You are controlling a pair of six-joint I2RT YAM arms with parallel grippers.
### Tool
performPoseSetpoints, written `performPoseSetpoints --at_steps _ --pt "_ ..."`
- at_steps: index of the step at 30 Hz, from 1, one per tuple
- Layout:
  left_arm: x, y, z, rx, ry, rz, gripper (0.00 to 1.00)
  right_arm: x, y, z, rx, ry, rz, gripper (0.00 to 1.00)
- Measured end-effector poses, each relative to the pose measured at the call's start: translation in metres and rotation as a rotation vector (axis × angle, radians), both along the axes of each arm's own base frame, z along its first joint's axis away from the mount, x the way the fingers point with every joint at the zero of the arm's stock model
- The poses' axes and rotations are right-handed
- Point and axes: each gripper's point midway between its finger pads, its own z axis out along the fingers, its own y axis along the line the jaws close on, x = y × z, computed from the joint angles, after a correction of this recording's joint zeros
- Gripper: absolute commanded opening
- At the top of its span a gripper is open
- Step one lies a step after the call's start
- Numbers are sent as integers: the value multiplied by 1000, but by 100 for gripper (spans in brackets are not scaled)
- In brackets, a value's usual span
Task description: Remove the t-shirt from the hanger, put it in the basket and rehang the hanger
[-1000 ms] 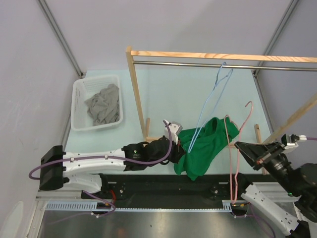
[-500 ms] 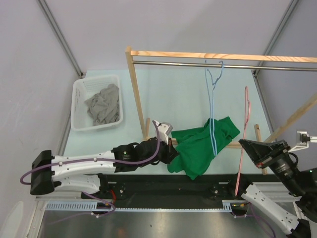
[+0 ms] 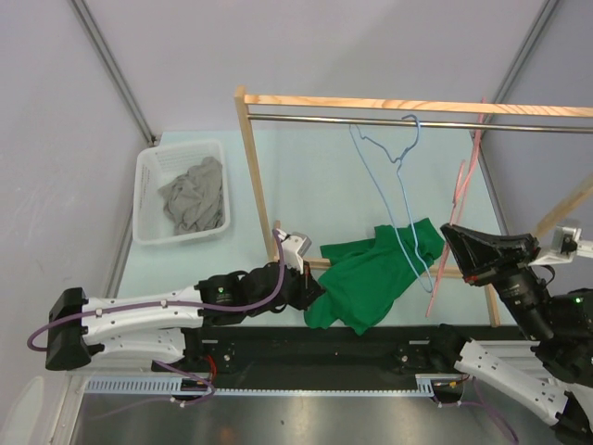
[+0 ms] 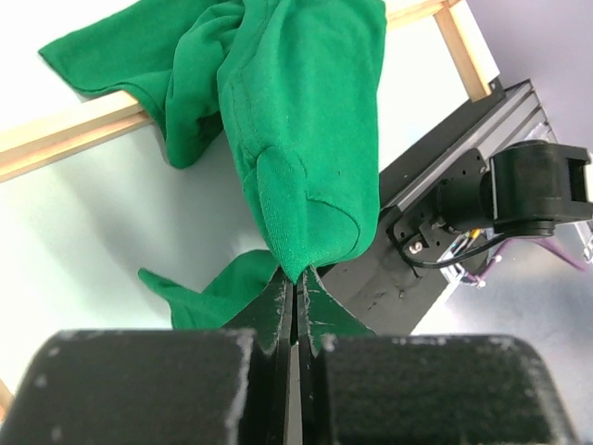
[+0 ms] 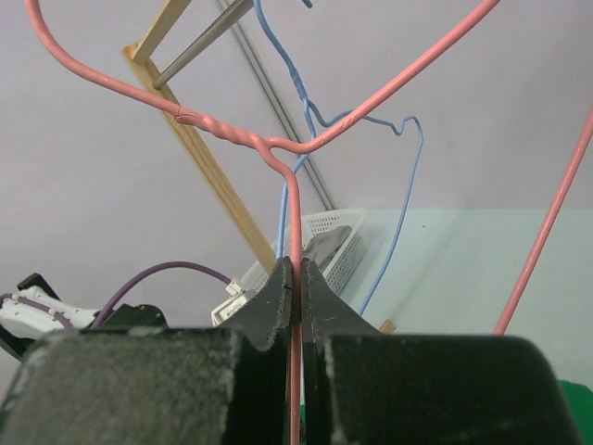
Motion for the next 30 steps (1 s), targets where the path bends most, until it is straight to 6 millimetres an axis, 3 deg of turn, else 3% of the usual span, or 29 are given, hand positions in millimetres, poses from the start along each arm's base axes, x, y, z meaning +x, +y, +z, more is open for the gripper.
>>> performPoseSetpoints --at_steps 5,8,18,30 --pt "0 1 -2 3 2 0 0 15 20 2 -55 -3 0 0" --pt "0 1 -2 4 2 0 0 20 20 4 -67 -7 -22 0" --pt "-1 1 -3 5 2 -1 0 26 1 25 -44 -9 -111 0" --pt "-1 1 -3 4 4 -2 0 42 -18 27 -55 29 -253 0"
